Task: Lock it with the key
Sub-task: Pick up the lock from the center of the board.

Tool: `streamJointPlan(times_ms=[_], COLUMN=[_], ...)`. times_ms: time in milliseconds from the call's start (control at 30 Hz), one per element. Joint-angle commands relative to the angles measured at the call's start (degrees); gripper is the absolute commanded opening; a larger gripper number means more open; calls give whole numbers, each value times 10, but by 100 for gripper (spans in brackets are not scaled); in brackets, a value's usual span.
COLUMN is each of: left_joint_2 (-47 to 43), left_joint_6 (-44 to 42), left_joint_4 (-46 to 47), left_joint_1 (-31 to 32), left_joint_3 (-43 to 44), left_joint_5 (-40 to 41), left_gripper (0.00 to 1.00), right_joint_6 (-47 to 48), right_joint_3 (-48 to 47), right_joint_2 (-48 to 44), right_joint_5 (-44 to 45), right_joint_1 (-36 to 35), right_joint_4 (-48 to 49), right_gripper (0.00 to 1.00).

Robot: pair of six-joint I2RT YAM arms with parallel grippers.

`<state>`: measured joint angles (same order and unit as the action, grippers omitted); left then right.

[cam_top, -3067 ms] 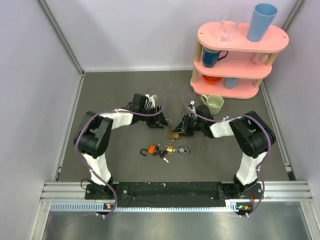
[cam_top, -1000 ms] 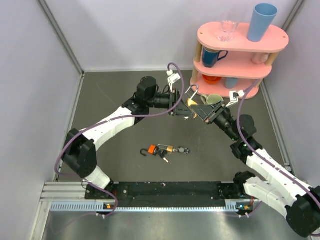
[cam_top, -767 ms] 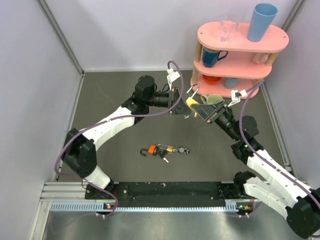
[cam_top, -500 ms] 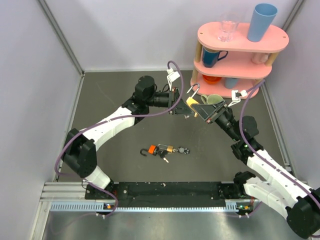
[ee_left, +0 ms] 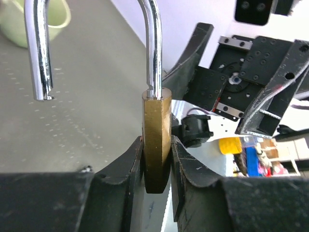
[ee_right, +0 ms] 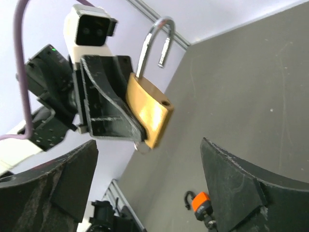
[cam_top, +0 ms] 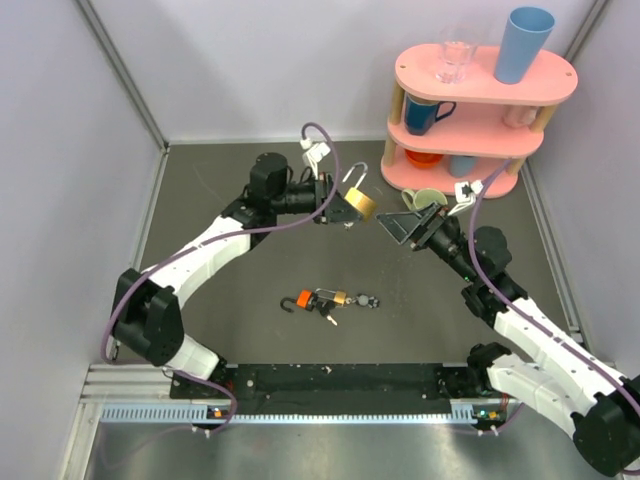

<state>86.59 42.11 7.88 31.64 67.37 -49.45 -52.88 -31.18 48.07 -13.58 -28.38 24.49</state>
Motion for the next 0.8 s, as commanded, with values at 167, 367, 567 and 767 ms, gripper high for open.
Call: streamJointPlan(times_ms=[167, 367, 567, 767], left_joint_2=[-98, -107, -101, -105], left_joint_6=[-162, -279, -387, -452], left_joint_4=[-198, -362, -519, -589], left_joint_1=[-65, -67, -65, -52], left_joint_3=[42, 107, 163, 176], left_joint_5=[24, 39, 21, -24], left_gripper=[0, 0, 0, 0], right_joint_6=[141, 222, 282, 258], right_joint_3=[-91, -172, -244, -267], right_joint_2=[3, 68, 133, 183], right_joint_5=[2, -125, -258, -346], right_joint_1=[4, 19, 21, 22], right_joint_4=[-106, -136, -127, -58], right_gripper=[99, 99, 99, 99])
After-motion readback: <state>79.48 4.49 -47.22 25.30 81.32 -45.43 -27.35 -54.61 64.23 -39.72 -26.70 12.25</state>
